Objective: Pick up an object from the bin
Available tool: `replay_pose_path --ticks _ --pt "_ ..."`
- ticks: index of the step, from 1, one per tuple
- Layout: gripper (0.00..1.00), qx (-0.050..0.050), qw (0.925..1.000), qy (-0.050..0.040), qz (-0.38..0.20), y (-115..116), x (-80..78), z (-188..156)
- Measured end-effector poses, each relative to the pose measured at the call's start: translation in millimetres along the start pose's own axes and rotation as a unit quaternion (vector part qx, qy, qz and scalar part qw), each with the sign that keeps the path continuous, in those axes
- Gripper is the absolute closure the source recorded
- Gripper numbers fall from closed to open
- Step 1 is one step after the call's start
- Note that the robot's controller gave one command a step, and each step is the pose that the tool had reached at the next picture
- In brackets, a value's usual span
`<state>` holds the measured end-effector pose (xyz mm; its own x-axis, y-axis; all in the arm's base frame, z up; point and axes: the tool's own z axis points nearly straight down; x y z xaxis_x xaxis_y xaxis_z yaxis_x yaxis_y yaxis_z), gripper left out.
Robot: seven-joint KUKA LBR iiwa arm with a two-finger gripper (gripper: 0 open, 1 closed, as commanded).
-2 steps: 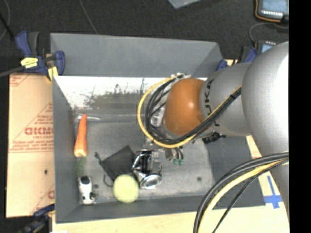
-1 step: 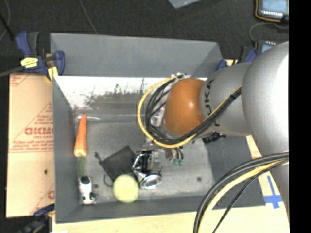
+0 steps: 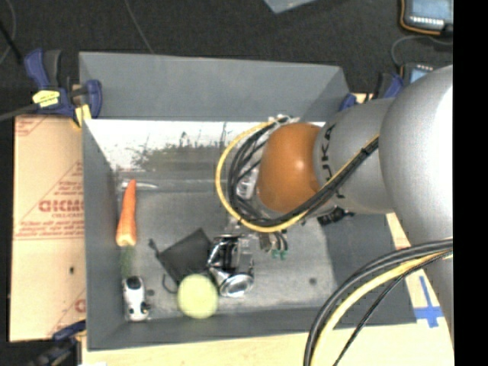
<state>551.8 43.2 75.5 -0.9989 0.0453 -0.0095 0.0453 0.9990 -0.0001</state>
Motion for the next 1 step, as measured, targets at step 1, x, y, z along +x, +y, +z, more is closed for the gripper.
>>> replay_pose_path --ticks 1 --pt "1.0 0.0 1.0 0.0 0.0 0.0 0.0 0.0"
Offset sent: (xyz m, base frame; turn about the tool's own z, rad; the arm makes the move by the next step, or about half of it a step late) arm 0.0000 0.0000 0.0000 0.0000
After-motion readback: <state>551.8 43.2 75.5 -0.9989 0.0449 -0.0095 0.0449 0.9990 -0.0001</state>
